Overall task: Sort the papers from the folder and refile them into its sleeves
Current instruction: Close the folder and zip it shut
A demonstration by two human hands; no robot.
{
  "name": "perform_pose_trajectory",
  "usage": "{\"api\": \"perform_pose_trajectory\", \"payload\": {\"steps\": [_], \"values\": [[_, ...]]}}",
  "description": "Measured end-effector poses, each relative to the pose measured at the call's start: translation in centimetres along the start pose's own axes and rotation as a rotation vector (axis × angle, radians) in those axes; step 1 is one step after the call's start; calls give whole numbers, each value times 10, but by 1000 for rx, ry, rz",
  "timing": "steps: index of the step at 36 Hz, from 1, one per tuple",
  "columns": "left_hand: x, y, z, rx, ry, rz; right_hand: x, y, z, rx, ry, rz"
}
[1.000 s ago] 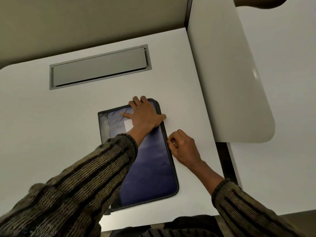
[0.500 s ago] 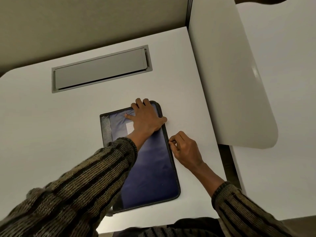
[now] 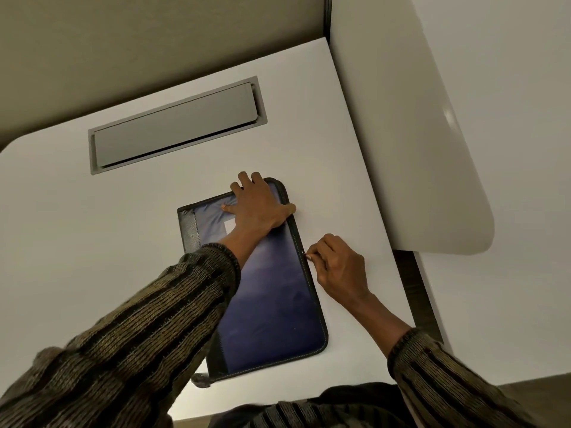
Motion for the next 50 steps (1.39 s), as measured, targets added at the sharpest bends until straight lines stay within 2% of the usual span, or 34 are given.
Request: {"api": "perform_pose_trajectory", "payload": {"steps": [5,12,20,36,44,50], "values": [[4,2,-2,-4,-22,14,2,19,3,19,-34,-17],[5,3,0,-18,-16,15,-1,23,5,92,56,-66],[5,3,3,-23,4,18,10,2,6,39,-17,-121],[5,1,6,-27,36,30,8,43,13,14,-109,-76],[6,1,5,-25,71,68,7,27,11,-9,-54,-28],[6,-1,9,-25,56,62,6,24,9,-33,-126,-6]]}}
Point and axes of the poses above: each hand's wrist, its own y-axis towards the middle knuckle, its own z-axis out of the palm, x = y × z, the point moved 6 cm from there along y, towards the middle knuckle, and after that the axes turned 12 degrees about -z, right-handed, at the moved point
